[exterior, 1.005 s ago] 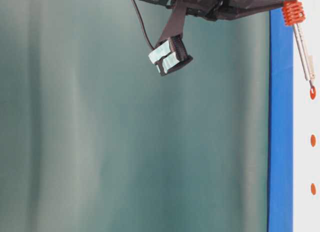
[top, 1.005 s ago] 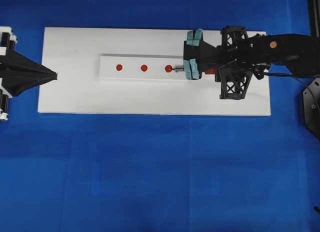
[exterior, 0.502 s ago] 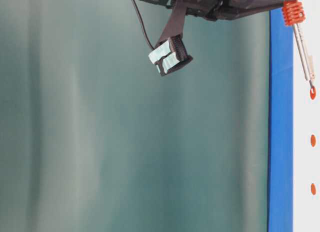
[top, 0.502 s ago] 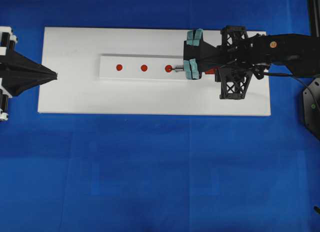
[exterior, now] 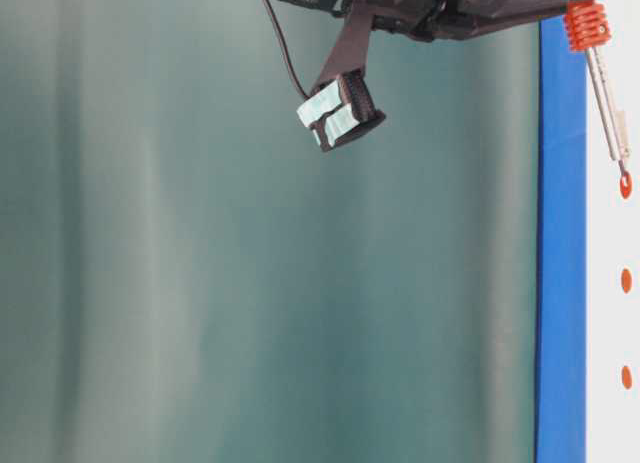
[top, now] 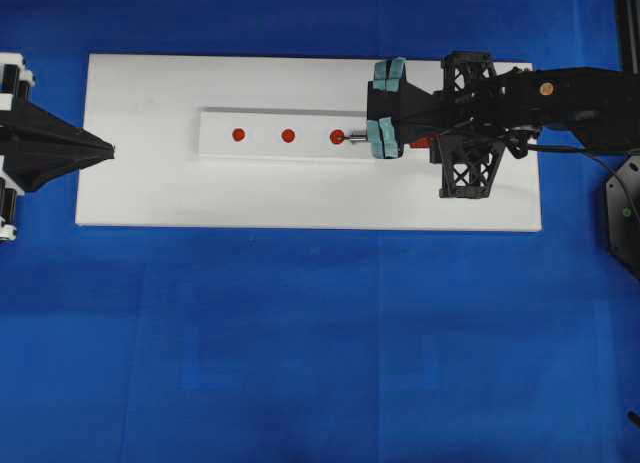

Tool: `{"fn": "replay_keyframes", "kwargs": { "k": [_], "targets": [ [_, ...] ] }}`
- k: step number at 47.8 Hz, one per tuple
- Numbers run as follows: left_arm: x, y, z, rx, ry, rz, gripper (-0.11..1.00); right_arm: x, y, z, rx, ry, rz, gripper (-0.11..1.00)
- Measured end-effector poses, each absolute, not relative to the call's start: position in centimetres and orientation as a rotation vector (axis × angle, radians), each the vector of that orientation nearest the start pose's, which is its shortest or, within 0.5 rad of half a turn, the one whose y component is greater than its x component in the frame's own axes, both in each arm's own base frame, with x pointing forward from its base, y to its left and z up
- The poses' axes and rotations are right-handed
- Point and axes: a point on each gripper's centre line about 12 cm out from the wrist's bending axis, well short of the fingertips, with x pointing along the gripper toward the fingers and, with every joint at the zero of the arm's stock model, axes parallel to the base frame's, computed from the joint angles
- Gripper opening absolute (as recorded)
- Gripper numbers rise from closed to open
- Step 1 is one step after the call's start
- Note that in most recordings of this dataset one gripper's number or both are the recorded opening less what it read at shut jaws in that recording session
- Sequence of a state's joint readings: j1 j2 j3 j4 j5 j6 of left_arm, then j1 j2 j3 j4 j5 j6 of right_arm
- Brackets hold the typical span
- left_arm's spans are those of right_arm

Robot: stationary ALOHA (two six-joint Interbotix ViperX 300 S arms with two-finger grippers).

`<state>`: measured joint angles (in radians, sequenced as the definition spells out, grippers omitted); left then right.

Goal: Touch the tip of the soldering iron to the mark.
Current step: 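Lift the iron tip up off the rightmost dot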

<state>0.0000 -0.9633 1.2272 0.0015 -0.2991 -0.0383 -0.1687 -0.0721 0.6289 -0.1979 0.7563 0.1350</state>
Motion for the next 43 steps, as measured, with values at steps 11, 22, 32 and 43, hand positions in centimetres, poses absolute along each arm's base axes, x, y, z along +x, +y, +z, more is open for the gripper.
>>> {"fn": "replay_keyframes", "kwargs": {
  "k": [11, 22, 32, 43],
  "targets": [
    [19.5, 0.0, 27.3, -0.037, -0.035, -0.001, 0.02, 31.5, -7.1, 15.9, 0.02, 1.311, -0.259, 0.06],
    [19.5, 0.0, 27.3, -0.037, -0.035, -0.001, 0.02, 31.1, -7.1, 18.8, 0.026, 1.285, -0.28, 0.06],
    [19.5, 0.0, 27.3, -0.037, -0.035, -0.001, 0.02, 30.5, -7.1, 23.3, 0.022, 1.242, -0.301, 0.06],
    [19.5, 0.0, 27.3, -0.037, -0.037, -0.001, 0.02, 29.7, -7.0, 26.1, 0.02, 1.193, -0.317, 0.06]
  ]
}}
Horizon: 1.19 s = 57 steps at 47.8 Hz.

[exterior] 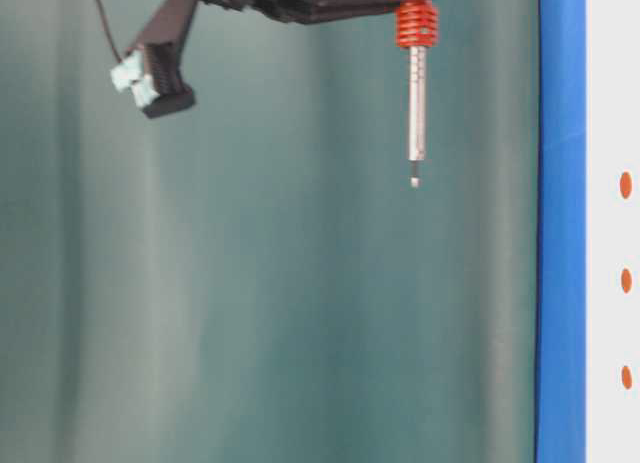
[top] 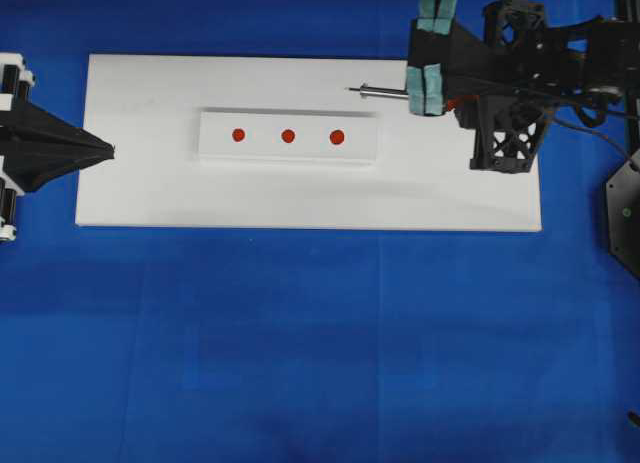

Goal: Touch the tip of the soldering iron to the mark.
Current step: 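Lift the iron tip up off the rightmost dot, then carry the soldering iron back to the table in front of the board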

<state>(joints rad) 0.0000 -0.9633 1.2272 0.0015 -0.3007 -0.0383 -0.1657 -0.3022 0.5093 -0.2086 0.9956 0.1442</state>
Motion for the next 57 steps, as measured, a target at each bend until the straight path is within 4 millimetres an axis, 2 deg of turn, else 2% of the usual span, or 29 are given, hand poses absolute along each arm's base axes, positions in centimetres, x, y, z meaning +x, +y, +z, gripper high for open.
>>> {"fn": "replay_keyframes", "kwargs": {
  "k": [8, 19, 25, 42, 52, 57],
  "targets": [
    [19.5, 0.0, 27.3, -0.038, -0.037, -0.001, 0.02, 29.7, -6.7, 26.1, 0.025, 1.194, -0.313, 0.06],
    [19.5, 0.0, 27.3, -0.038, -0.038, -0.001, 0.02, 30.0, -4.5, 26.2, 0.056, 1.178, -0.298, 0.06],
    [19.5, 0.0, 27.3, -0.04, -0.038, -0.001, 0.02, 30.1, -1.9, 26.2, 0.083, 1.166, -0.275, 0.06],
    [19.5, 0.0, 27.3, -0.038, -0.038, -0.001, 0.02, 29.3, 7.5, 26.0, 0.135, 1.128, -0.208, 0.06],
    [19.5, 0.0, 27.3, -0.04, -0.038, -0.001, 0.02, 28.4, 11.6, 25.5, 0.125, 1.138, -0.207, 0.06],
    [19.5, 0.0, 27.3, -0.04, -0.038, -0.001, 0.02, 28.4, 12.8, 25.1, 0.115, 1.148, -0.198, 0.06]
  ]
}}
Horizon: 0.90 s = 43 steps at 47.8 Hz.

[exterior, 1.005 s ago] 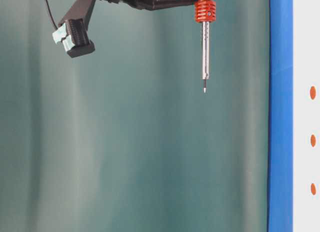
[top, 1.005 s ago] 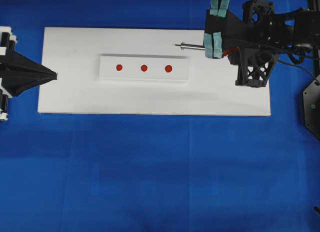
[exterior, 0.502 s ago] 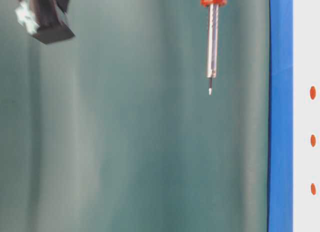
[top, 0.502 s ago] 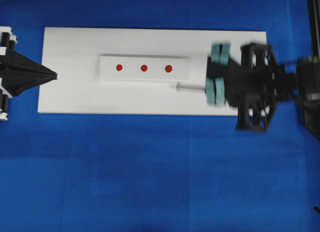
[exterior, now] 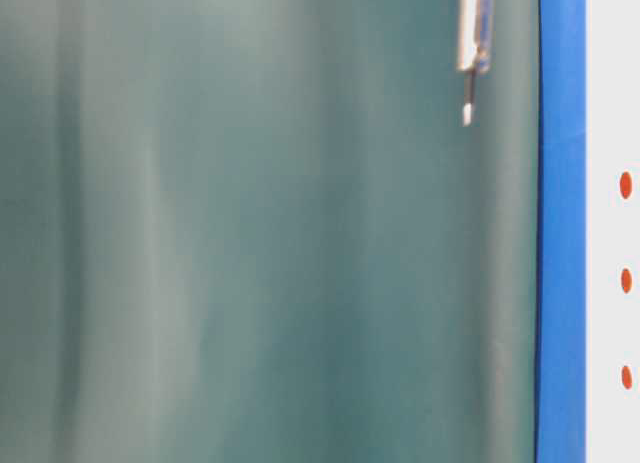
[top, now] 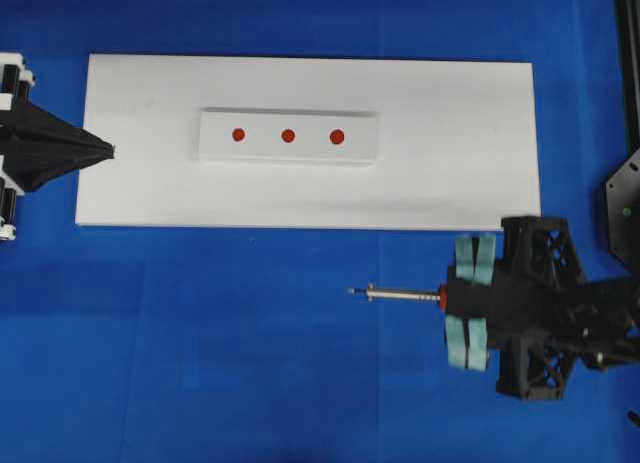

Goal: Touch the tip of the soldering iron to the mark.
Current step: 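Carry the soldering iron back to the table in front of the board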

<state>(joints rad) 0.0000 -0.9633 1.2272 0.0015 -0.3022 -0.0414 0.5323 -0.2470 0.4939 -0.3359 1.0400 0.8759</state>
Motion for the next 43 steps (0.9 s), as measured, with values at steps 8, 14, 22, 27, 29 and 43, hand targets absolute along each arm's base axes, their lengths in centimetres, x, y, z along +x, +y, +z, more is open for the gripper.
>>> {"fn": "replay_keyframes", "kwargs": {
  "k": [8, 14, 22, 27, 29, 43],
  "targets": [
    [19.5, 0.0, 27.3, -0.04, -0.038, -0.001, 0.02, 28.8, 12.9, 24.9, 0.092, 1.143, -0.204, 0.06],
    [19.5, 0.0, 27.3, -0.04, -0.038, -0.003, 0.02, 29.4, 12.5, 24.7, 0.069, 1.127, -0.219, 0.06],
    [19.5, -0.1, 27.3, -0.04, -0.038, -0.006, 0.02, 31.7, 11.6, 24.3, 0.054, 1.11, -0.231, 0.06],
    [19.5, -0.1, 27.3, -0.04, -0.038, -0.006, 0.02, 33.8, 11.8, 24.0, 0.021, 1.098, -0.199, 0.06],
    [19.5, -0.1, 27.3, -0.042, -0.038, -0.006, 0.02, 34.6, 11.9, 23.8, 0.004, 1.095, -0.185, 0.06],
    [19.5, -0.3, 27.4, -0.04, -0.044, -0.015, 0.02, 40.1, 12.2, 23.3, -0.011, 1.065, -0.174, 0.06]
  ]
}}
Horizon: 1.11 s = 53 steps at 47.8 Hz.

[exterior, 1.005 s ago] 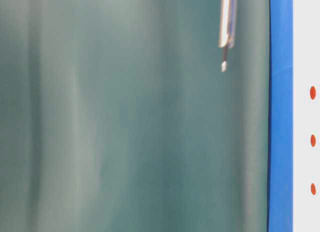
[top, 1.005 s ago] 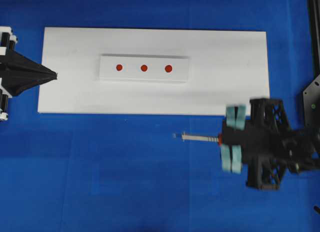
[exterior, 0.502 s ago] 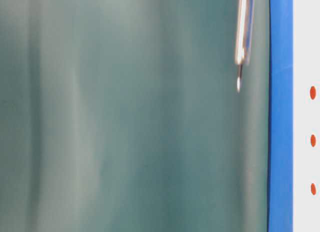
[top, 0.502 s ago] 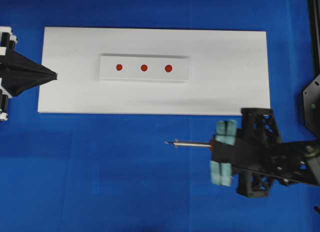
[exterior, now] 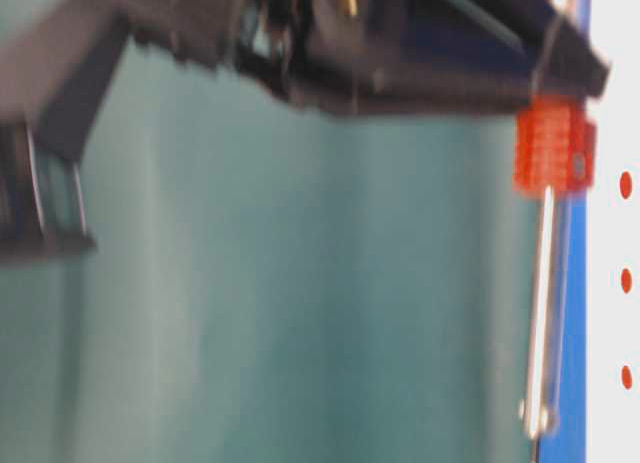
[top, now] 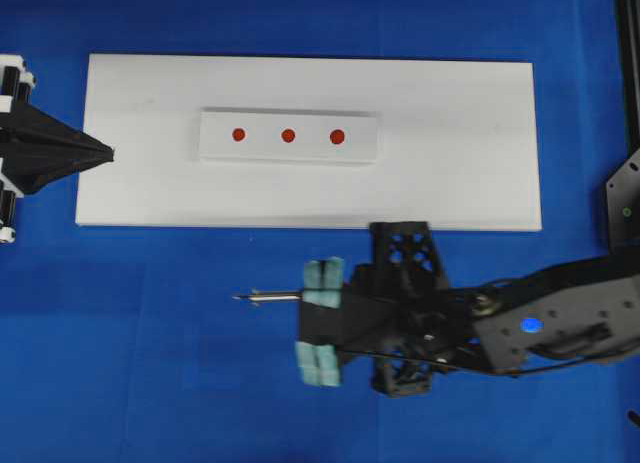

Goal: Touch the tip of the soldering iron to the mark.
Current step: 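Carry the soldering iron back to the table in front of the board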

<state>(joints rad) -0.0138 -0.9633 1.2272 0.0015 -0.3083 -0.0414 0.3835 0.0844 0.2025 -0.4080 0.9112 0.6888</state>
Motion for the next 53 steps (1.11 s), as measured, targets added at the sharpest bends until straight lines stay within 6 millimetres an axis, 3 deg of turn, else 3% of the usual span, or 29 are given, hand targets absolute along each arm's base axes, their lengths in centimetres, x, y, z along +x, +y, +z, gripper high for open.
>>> {"fn": "replay_keyframes", "kwargs": {
  "k": [7, 19, 42, 53],
  "targets": [
    [19.5, -0.3, 27.4, -0.04, -0.046, -0.017, 0.02, 41.0, 11.8, 23.4, 0.001, 1.057, -0.185, 0.06],
    [19.5, -0.3, 27.4, -0.04, -0.046, -0.017, 0.02, 42.0, 12.4, 21.8, 0.013, 1.03, -0.147, 0.06],
    [19.5, -0.3, 27.4, -0.04, -0.046, -0.017, 0.02, 44.0, 13.0, 13.0, 0.087, 0.977, -0.012, 0.06],
    [19.5, -0.3, 27.5, -0.04, -0.047, -0.017, 0.02, 44.3, 12.6, 10.5, 0.123, 0.998, -0.016, 0.06]
  ]
}}
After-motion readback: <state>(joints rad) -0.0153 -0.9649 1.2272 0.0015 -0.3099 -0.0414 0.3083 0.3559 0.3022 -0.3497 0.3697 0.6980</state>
